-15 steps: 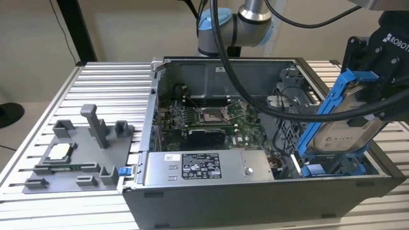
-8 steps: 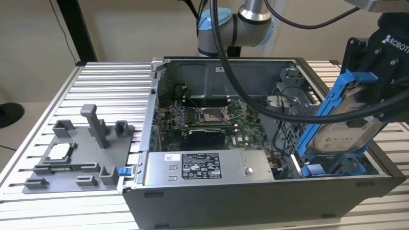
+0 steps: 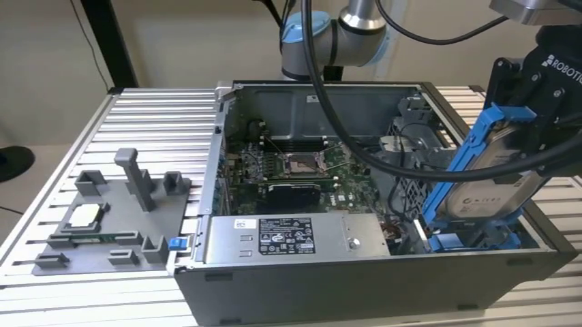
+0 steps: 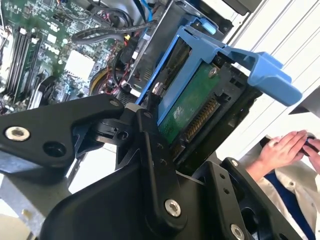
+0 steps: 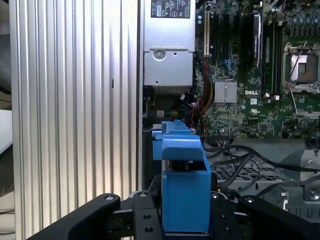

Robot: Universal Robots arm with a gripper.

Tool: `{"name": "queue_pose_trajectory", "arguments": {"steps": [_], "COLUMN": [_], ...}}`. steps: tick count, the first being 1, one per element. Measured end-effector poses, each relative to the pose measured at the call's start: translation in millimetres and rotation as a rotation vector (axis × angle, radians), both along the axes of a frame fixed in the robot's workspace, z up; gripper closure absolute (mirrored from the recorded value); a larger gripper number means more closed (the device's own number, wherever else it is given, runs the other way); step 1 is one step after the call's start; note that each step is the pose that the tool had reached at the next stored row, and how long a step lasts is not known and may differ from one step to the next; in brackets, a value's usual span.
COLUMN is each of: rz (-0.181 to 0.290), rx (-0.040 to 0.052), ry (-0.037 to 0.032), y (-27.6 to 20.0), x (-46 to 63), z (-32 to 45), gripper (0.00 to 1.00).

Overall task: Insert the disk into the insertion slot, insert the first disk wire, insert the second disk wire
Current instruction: 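Insert the disk into the insertion slot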

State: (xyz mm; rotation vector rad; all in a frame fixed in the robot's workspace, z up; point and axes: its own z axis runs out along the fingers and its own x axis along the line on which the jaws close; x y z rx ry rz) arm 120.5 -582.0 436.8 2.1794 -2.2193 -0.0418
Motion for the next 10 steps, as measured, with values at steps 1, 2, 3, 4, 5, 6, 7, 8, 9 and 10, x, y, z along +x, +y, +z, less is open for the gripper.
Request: {"name": "queue_pose_trajectory", "arguments": {"steps": [1, 2, 3, 4, 5, 6, 7, 8, 9, 10], "rz": [0.0, 0.0, 0.0, 0.0, 0.0, 0.0, 0.0, 0.0, 0.0, 0.0], "rx": [0.0003, 0.0014, 0.0024, 0.0035, 0.0047, 0.0058, 0.007, 0.0086, 0.0102, 0.0117], "ry": [0.0, 0.0, 0.0, 0.0, 0.0001, 0.0001, 0.0001, 0.0001, 0.0001, 0.0001], "y": [0.2, 0.5, 0.8, 1.1, 1.4, 1.7, 2.0, 2.2, 2.5, 2.9], "x": [0.3, 0.5, 0.8, 1.3, 1.7, 2.3, 3.2, 4.1, 4.7, 5.5], "z": [-0.9, -2.0, -3.0, -3.9, -4.7, -5.3, -5.9, -6.5, -7.0, -7.4], "gripper": [1.0, 1.0, 1.0, 1.0, 1.0, 1.0, 1.0, 1.0, 1.0, 1.0]}}
